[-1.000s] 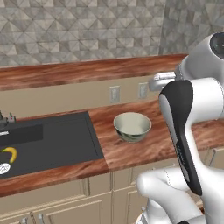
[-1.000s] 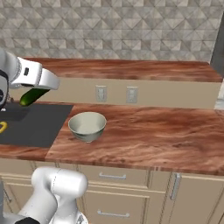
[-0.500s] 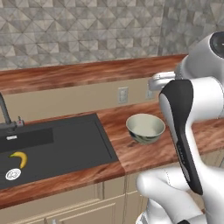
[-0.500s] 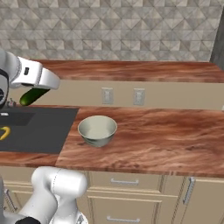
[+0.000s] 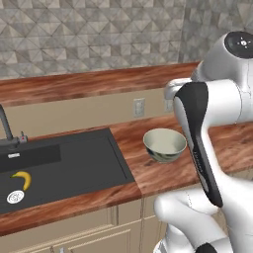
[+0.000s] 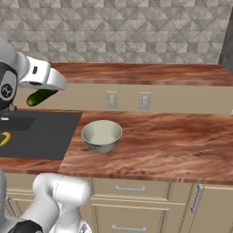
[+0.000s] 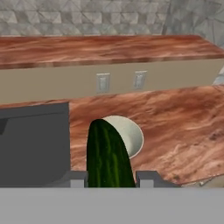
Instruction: Pick the cucumbers from the cabinet and place them in one bowl. Pick the banana from the sink and place it in the other bowl.
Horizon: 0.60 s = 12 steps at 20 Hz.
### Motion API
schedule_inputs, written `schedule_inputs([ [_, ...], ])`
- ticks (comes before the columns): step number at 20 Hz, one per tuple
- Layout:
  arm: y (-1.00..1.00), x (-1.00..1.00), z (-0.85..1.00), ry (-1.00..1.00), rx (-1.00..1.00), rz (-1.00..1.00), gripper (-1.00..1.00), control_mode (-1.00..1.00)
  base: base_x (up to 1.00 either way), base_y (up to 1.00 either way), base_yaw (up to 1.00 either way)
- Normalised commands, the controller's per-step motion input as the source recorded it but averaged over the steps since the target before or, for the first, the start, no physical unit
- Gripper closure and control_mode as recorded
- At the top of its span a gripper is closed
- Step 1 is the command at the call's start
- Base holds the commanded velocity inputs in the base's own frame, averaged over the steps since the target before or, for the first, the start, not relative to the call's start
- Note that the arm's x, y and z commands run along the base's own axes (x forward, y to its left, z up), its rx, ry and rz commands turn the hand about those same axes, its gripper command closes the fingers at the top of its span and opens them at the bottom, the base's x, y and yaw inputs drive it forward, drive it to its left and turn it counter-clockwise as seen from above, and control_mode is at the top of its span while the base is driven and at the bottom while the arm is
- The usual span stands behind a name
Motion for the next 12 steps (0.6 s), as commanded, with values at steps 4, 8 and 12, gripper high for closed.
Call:
schedule_inputs([
  [4, -0.05, 0.83, -0.04, 0.36, 0.00, 0.01, 1.00, -1.00, 0.00, 0.00, 0.00],
  [8, -0.24, 0.91, -0.35, 0.35, 0.00, 0.04, 1.00, -1.00, 0.00, 0.00, 0.00],
  [12, -0.40, 0.85, -0.81, 0.04, 0.03, 0.05, 1.00, -1.00, 0.00, 0.00, 0.00],
])
